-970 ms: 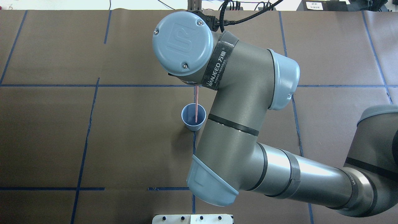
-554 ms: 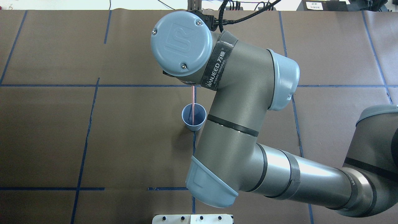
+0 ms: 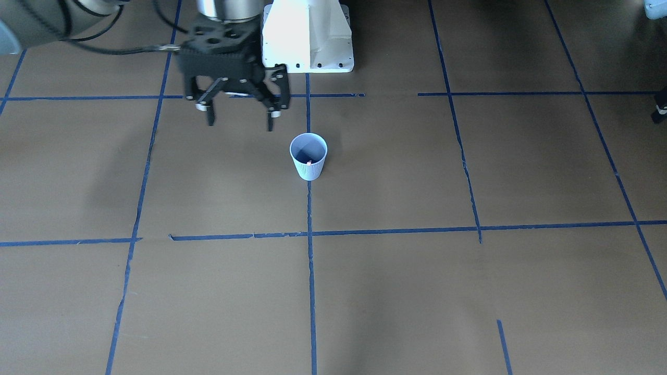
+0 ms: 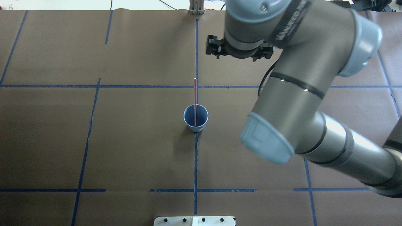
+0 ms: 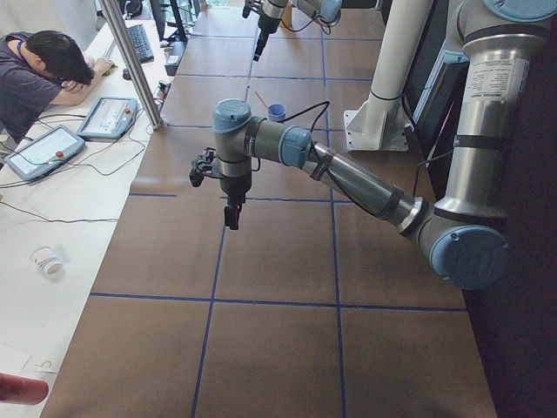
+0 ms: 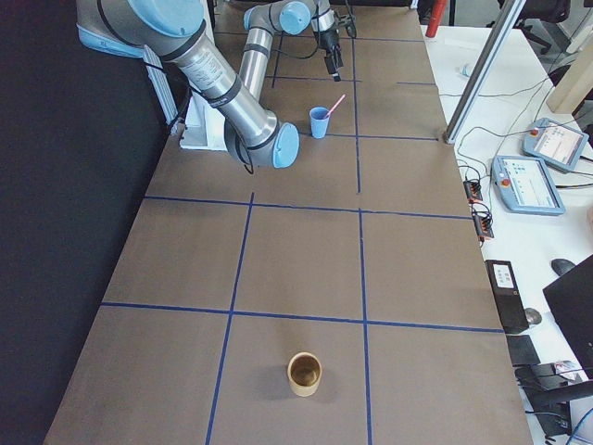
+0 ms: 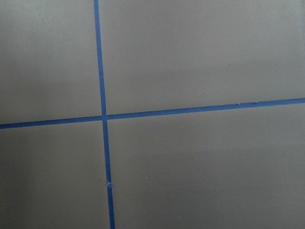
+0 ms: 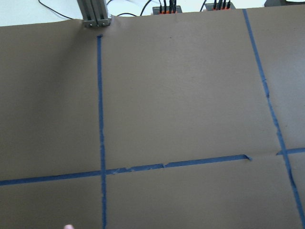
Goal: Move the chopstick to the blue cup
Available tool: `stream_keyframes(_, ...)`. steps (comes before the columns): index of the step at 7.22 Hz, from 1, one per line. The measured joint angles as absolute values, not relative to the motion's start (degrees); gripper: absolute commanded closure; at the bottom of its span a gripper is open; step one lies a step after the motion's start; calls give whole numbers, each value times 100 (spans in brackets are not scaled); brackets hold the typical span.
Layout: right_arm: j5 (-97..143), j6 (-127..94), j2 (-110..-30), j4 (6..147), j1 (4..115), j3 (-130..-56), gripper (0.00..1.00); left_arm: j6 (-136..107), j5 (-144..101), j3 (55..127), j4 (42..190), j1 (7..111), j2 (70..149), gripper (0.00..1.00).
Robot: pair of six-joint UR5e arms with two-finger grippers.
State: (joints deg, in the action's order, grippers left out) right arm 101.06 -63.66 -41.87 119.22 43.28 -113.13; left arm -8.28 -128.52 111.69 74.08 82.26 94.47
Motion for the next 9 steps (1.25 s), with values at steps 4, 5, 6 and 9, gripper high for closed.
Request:
stream_keyframes(4, 12321, -3180, -6209, 11522, 6469, -11746, 0, 532, -13245, 10263, 7443, 8820, 9262, 0)
stream_keyframes(5, 12718, -2296, -6742, 11258, 6961, -11611, 0, 716, -13350, 10149, 7493, 8877, 9121, 0)
stream_keyframes(6, 13059, -1531, -7193, 11028, 7403, -11400, 0, 786, -13390, 10039, 7666, 8900, 8966, 0)
stream_keyframes(9, 13661, -738, -8072, 10602, 8252, -10977, 0, 783, -13411, 9604, 8643, 8912, 8557, 0)
